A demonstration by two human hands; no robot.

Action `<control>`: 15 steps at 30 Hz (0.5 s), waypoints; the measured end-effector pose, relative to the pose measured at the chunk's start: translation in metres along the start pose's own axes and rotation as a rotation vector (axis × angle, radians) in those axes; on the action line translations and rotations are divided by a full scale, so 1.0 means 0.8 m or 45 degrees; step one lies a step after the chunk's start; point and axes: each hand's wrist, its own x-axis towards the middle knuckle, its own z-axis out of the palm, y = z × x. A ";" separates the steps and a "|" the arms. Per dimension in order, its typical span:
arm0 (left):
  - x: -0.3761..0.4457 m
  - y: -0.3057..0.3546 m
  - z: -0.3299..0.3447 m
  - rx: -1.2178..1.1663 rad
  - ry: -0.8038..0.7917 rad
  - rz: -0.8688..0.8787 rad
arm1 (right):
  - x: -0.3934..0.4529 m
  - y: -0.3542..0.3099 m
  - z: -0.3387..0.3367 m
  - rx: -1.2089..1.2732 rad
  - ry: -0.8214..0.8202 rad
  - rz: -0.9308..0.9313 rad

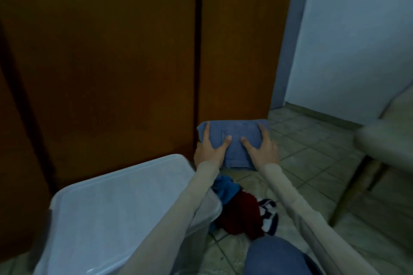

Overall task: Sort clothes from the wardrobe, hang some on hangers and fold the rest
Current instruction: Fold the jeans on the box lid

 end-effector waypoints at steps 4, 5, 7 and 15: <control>-0.010 0.079 0.069 -0.059 -0.111 0.132 | 0.024 0.030 -0.097 -0.075 0.171 0.021; -0.014 0.099 0.087 -0.074 -0.140 0.163 | 0.028 0.037 -0.122 -0.071 0.214 0.030; -0.021 0.138 0.123 -0.106 -0.197 0.230 | 0.034 0.052 -0.172 -0.079 0.304 0.052; -0.049 0.276 0.264 -0.325 -0.427 0.454 | 0.070 0.125 -0.346 -0.112 0.570 0.098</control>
